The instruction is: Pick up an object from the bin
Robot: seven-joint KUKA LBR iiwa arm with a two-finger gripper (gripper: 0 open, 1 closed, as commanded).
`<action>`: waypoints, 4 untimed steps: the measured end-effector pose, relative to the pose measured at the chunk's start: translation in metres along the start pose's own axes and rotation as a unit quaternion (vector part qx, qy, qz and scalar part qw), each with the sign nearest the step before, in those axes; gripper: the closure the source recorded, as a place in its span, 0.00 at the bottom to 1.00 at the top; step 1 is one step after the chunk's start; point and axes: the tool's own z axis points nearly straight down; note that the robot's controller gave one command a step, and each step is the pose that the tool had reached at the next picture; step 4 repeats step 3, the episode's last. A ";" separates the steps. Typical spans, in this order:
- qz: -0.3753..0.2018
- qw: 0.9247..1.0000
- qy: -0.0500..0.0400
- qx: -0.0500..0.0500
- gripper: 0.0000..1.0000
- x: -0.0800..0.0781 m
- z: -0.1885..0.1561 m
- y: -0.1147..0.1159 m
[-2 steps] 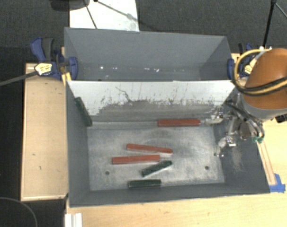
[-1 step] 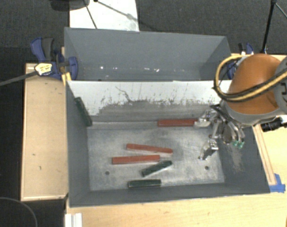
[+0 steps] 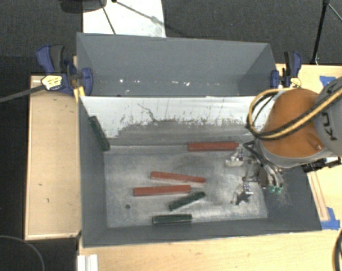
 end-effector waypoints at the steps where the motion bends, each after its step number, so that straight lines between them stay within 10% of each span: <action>1: 0.011 1.000 -0.001 -0.001 1.00 -0.029 0.043 0.086; 2: 0.010 1.000 -0.001 -0.001 1.00 -0.029 0.043 0.086; 3: -0.030 1.000 0.003 0.000 1.00 -0.027 -0.098 0.076; 4: -0.030 1.000 0.003 0.000 1.00 -0.027 -0.098 0.076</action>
Offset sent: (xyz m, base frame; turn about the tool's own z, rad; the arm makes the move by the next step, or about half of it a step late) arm 0.0000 0.0000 0.0000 0.0000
